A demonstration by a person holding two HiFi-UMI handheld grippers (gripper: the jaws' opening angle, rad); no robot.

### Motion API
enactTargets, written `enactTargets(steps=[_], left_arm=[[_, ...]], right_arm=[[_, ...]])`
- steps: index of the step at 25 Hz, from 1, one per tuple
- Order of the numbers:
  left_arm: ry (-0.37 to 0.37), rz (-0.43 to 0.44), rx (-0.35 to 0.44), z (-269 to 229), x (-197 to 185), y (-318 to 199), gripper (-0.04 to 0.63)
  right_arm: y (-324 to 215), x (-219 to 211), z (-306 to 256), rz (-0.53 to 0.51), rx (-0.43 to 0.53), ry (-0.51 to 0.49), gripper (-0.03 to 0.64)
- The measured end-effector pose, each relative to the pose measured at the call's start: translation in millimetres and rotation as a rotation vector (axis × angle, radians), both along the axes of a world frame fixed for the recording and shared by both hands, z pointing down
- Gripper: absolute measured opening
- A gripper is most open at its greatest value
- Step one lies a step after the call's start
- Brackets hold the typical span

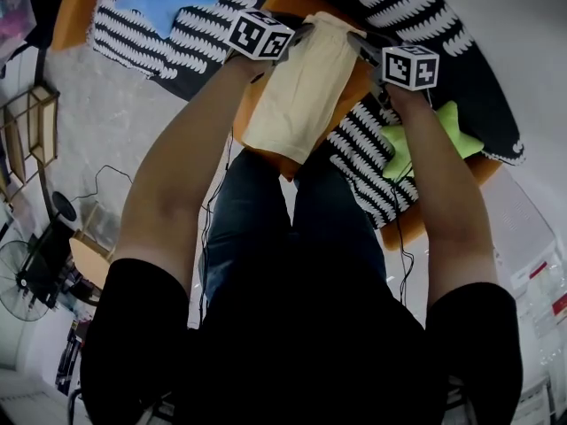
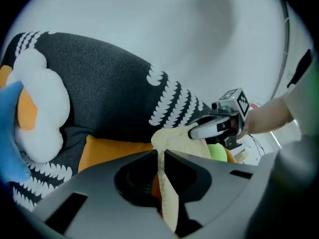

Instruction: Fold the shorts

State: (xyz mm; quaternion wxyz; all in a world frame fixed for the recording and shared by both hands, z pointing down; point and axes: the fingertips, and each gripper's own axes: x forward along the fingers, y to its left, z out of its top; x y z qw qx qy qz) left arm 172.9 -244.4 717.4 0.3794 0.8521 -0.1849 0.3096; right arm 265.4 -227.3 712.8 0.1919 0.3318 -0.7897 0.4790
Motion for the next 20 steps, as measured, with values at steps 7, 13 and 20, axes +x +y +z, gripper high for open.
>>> enactTargets(steps=[7, 13, 20], left_arm=[[0.111, 0.071, 0.05, -37.1, -16.3, 26.1, 0.052], [0.112, 0.08, 0.068, -59.9, -37.9, 59.9, 0.052], [0.075, 0.118, 0.083, -68.9, -70.4, 108.9, 0.052]], right_arm=[[28.7, -17.1, -41.6, -0.132, 0.103, -0.018, 0.074], [66.6, -44.7, -74.6, -0.247, 0.132, -0.039, 0.074], [115.9, -81.9, -89.6, -0.436, 0.151, -0.024, 0.074]])
